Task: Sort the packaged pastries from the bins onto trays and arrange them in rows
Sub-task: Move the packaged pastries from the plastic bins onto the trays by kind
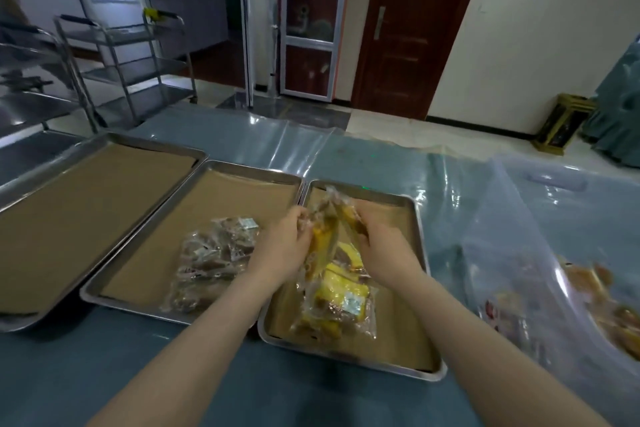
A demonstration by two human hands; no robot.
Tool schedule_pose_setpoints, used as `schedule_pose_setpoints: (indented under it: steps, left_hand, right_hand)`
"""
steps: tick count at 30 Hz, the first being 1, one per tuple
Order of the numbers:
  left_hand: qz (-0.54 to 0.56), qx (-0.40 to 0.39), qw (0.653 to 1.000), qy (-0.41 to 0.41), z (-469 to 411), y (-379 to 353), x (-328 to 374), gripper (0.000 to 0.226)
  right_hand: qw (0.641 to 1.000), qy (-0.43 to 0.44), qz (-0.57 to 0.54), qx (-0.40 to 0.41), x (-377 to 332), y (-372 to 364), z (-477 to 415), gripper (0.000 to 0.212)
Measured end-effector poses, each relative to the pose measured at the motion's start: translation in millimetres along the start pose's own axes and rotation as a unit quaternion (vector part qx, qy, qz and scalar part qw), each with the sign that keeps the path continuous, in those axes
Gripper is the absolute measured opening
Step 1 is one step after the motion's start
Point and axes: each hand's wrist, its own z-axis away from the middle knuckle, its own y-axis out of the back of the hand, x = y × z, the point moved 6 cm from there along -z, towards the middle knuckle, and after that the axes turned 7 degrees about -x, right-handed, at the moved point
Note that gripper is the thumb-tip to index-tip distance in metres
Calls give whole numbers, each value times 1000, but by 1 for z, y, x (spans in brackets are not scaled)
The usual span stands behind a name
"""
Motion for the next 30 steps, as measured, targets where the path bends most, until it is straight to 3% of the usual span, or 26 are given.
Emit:
schedule_pose_setpoints:
  steps: [6,9,12,15,20,26,30]
  left_hand:
    - [-51,-24,998,-3,3,-26,-34,32]
    - [-54,-45,997,-17,2,-46,-39,35]
    - [-8,-159,987,-31,9,-88,-47,48]
    - [-99,-267,956,-70,24,-131,-63,70]
    - [-141,-271,950,-59,7,-147,-87,93]
    - [-139,-324,936,10,-14,-142,-97,113]
    - [-127,-283,950,-42,-12,-124,-75,111]
  right_hand:
    - [987,-133,85,19,46,-42,13,54]
    - [989,-136,64,-14,59,-70,20,52]
    - [990,-107,-21,-87,65,-105,22,50]
    - [984,-97,45,-146,79,-127,22,60]
    - [981,-88,85,-151,100,-134,17,73]
    - [974,-126,88,-165,118,-122,6,78]
    - [984,-122,55,-115,116,-101,4,70]
